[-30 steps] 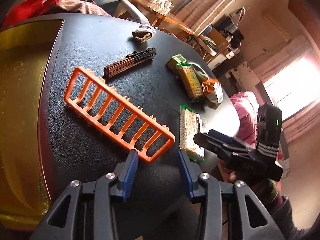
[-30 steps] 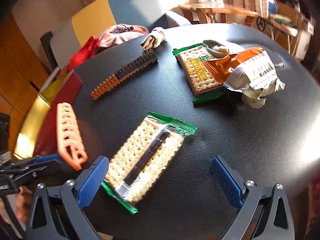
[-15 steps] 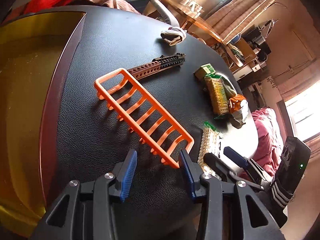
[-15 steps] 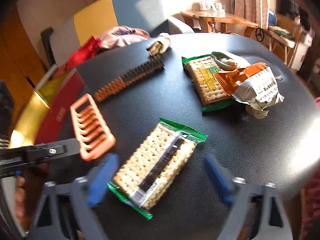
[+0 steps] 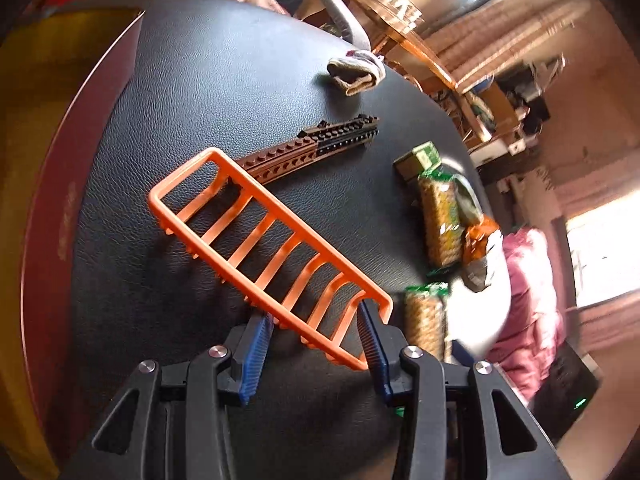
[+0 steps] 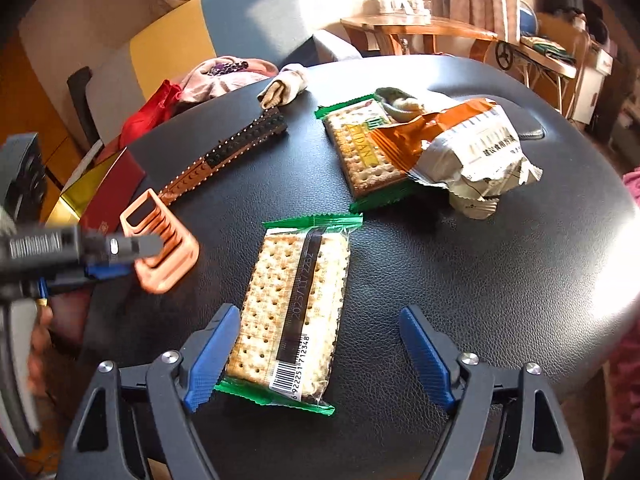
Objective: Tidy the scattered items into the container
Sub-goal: 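Carry the orange rack with the left tool while the right tool grasps a cracker pack, then carry the orange rack over the gold box with the left tool while the right tool holds the cracker pack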
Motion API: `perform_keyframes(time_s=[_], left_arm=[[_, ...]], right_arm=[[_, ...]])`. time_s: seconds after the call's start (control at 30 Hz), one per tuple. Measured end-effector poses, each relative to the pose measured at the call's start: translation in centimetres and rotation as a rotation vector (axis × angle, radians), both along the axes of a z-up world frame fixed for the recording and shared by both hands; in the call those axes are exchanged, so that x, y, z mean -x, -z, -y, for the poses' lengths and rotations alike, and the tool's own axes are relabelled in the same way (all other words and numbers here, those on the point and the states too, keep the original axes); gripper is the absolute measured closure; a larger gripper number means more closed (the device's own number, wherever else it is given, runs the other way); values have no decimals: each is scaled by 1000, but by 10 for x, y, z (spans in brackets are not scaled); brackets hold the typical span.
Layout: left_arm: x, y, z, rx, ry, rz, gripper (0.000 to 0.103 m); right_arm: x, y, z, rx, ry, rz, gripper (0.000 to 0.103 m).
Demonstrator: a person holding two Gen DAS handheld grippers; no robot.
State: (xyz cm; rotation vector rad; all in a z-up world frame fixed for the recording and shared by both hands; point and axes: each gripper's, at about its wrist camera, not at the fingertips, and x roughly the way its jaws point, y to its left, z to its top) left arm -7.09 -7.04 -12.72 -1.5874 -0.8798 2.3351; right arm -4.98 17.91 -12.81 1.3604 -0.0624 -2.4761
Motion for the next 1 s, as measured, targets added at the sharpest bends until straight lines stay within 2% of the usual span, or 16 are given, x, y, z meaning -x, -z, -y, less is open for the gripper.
perform_keyframes(time_s=[0.17, 0.23, 0.3, 0.43, 0.5, 0.63, 0.67, 0.8, 1.0], left_arm=[[3, -4, 9, -75, -57, 28, 53], [6, -6, 10, -93, -81, 50, 53], [8, -7, 11, -103, -104, 75, 49], [17, 4, 9, -35, -141, 159, 51], [17, 6, 9, -10, -146, 168, 63], [13, 5, 8, 63, -114, 147, 79], [11, 5, 8, 76, -104, 138, 81], [2, 2, 6, 107, -60, 83, 82], [-18, -19, -6, 208, 46, -75, 84]], right_arm=[[-5, 7, 20, -122, -56, -31, 9], [-7, 8, 23, -141, -63, -40, 7], [-6, 6, 19, -117, -60, -43, 7], [-5, 3, 14, -90, -59, -44, 12], [-4, 2, 11, -83, -55, -42, 20], [-3, -1, 8, -91, -40, -43, 42], [-3, -2, 7, -92, -34, -44, 52], [-2, -3, 5, -85, -19, -39, 54], [-8, -7, 2, -39, 1, -30, 55]])
